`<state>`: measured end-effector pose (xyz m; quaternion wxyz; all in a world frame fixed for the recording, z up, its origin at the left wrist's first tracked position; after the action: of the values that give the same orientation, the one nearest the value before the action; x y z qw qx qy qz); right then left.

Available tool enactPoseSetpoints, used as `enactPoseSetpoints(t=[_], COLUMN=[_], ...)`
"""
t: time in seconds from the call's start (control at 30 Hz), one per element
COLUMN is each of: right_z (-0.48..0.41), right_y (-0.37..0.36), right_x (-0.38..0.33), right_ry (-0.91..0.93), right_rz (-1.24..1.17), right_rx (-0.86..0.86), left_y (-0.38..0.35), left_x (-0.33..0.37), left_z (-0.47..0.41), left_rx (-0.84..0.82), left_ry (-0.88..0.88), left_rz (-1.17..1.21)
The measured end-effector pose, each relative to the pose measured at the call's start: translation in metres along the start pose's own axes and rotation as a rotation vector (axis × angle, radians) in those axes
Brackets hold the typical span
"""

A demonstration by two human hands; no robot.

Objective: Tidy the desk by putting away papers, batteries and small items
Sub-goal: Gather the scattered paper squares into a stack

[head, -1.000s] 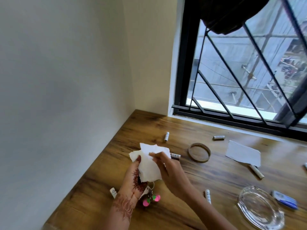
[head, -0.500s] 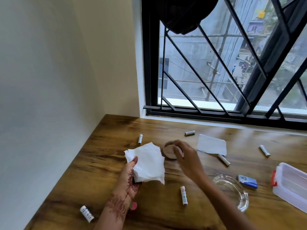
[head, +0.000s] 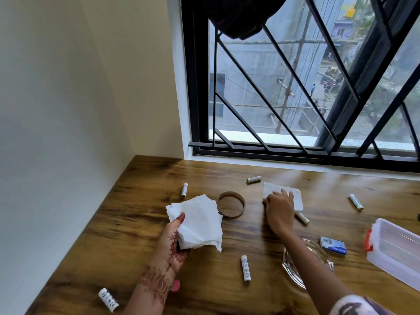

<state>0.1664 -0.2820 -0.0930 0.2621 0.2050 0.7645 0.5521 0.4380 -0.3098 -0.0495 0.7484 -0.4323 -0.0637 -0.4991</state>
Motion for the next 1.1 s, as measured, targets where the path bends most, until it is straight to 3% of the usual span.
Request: enactPoseSetpoints(t=[0.2, 0.33, 0.53, 0.77, 0.93, 1.1], right_z=[0.011, 0.039, 0.105, 0.164, 0.184, 0.183], right_y=[0.025, 0.064, 0.1, 0.095, 0.1, 0.12], right_x=[-0.01, -0.048, -0.102, -0.122, -0.105, -0.062], right_ry=[-0.216, -0.163, 0.155, 0.528, 0.532, 0.314], right_rz=[-0.62, -0.925, -1.004, -0.72, -0.741, -0.925], right_rx=[0.039, -0.04, -0.083, -0.222, -0.301, -0.183], left_y=[0.003, 0.001, 0.009, -0.001, 0.004, 0.011], left_x=[-0.001, -0.008, -0.017, -0.034, -0.052, -0.073], left_z=[0.008, 0.017, 0.026, 0.058, 0.074, 0.087], left_rx=[0.005, 0.002, -0.046, -0.185, -0.157, -0.082], left_ry=[0.009, 0.021, -0.016, 0.01, 0.041, -0.044], left_rz=[-0.002, 0.008, 0.062, 0.214, 0.153, 0.044])
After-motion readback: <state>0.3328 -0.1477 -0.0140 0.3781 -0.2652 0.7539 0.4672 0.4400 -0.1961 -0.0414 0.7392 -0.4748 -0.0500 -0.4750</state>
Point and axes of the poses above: each hand's wrist, its own z-axis away from the middle knuckle, its own y-axis out of the back of the hand, x = y × z, the point moved 4 cm from there along -z, towards the middle knuckle, and after that the axes turned 9 degrees about z, right-handed, at the moved point
